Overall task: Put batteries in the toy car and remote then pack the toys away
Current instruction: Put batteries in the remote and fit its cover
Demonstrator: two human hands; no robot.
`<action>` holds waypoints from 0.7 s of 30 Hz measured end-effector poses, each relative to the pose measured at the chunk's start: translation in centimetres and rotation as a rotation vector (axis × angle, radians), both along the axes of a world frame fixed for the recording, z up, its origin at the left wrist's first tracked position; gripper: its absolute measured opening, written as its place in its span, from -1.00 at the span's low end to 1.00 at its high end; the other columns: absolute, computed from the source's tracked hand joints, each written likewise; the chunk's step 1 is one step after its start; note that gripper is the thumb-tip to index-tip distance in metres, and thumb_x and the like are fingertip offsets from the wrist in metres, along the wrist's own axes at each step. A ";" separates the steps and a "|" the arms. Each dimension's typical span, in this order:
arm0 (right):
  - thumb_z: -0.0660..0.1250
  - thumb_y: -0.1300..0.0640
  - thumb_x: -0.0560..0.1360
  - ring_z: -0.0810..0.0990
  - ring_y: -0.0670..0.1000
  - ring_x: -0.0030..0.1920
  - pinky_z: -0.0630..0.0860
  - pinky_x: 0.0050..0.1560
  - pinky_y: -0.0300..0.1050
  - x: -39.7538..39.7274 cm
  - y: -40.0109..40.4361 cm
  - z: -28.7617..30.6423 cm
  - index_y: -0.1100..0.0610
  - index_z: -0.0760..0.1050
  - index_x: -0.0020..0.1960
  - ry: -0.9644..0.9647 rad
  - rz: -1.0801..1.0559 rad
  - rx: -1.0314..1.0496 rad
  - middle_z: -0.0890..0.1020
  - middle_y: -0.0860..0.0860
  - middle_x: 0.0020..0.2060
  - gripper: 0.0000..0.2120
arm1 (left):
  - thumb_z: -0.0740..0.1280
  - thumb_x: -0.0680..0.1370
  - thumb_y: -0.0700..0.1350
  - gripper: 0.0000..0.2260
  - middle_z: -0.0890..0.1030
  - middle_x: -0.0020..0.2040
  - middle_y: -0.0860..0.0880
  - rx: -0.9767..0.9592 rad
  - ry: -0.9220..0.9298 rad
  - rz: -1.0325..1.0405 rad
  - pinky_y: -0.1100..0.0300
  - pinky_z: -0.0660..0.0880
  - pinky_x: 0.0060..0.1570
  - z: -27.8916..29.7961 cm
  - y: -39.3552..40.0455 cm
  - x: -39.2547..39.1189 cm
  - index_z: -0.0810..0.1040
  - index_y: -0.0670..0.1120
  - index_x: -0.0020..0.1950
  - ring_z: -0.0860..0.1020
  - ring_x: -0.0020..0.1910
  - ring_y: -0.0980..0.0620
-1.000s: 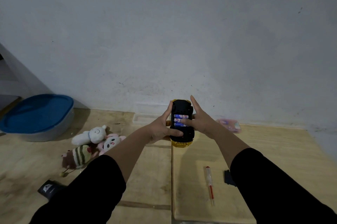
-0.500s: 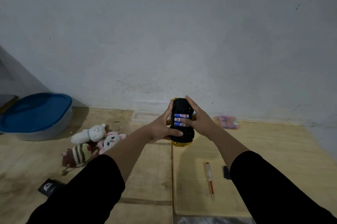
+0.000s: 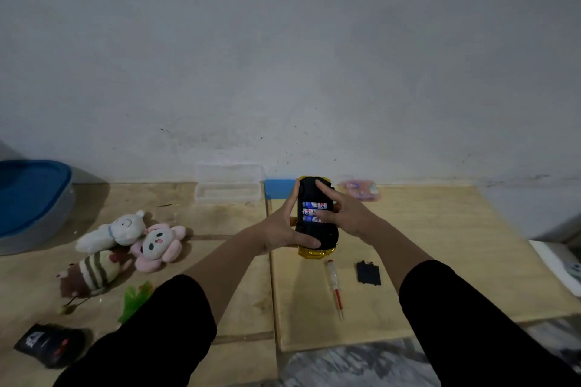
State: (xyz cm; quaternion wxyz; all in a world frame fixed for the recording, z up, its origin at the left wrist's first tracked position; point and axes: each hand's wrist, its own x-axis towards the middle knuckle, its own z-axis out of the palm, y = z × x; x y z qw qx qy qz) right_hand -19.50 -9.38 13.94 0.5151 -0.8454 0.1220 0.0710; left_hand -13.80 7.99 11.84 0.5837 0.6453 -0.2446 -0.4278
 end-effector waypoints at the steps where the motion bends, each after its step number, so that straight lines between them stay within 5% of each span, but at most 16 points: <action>1: 0.35 0.15 0.52 0.44 0.08 0.28 0.48 0.24 -0.04 -0.4 -0.6 -0.2 -0.12 0.15 0.49 0.001 -0.006 0.003 0.39 0.04 0.37 -0.36 | 0.51 0.36 -0.32 0.12 0.37 0.31 0.14 0.000 -0.003 -0.010 0.00 0.56 0.10 -0.2 -0.5 -0.3 -0.23 0.32 0.49 0.50 0.25 -0.02; 7: 0.33 0.18 0.52 0.47 0.06 0.20 0.52 0.16 -0.05 -2.1 -3.4 -1.4 -0.11 0.14 0.49 0.015 -0.012 0.033 0.41 0.05 0.32 -0.36 | 0.48 0.40 -0.31 0.06 0.38 0.35 0.07 0.001 0.049 -0.003 0.06 0.57 0.06 -1.6 -3.6 -1.8 -0.20 0.36 0.47 0.50 0.25 -0.03; 11: 0.32 0.04 0.53 0.54 0.14 0.13 0.54 0.10 0.06 -2.8 -5.6 -2.7 -0.22 0.06 0.49 0.079 -0.002 0.011 0.51 0.12 0.14 -0.35 | 0.47 0.40 -0.34 0.06 0.35 0.41 -0.01 -0.011 0.119 0.054 0.06 0.57 0.07 -3.3 -5.1 -2.8 -0.19 0.37 0.48 0.49 0.27 -0.05; 14: 0.32 -0.04 0.51 0.61 0.07 0.03 0.52 -0.04 -0.07 -3.6 -7.6 -4.1 -0.22 0.02 0.49 0.091 -0.007 -0.034 0.58 0.10 0.09 -0.32 | 0.47 0.40 -0.32 0.06 0.37 0.39 -0.04 0.019 0.134 0.093 0.11 0.57 0.05 -4.6 -6.0 -3.4 -0.21 0.38 0.47 0.45 0.30 -0.05; 21: 0.34 0.22 0.48 0.56 -0.04 -0.04 0.43 0.01 -0.22 -6.1 -12.3 -10.2 -0.16 0.10 0.50 0.156 -0.053 -0.243 0.63 -0.02 -0.10 -0.28 | 0.42 0.43 -0.37 0.05 0.36 0.40 -0.02 0.044 0.185 0.272 0.15 0.56 0.03 -7.9 -6.9 -4.7 -0.22 0.37 0.46 0.44 0.31 -0.05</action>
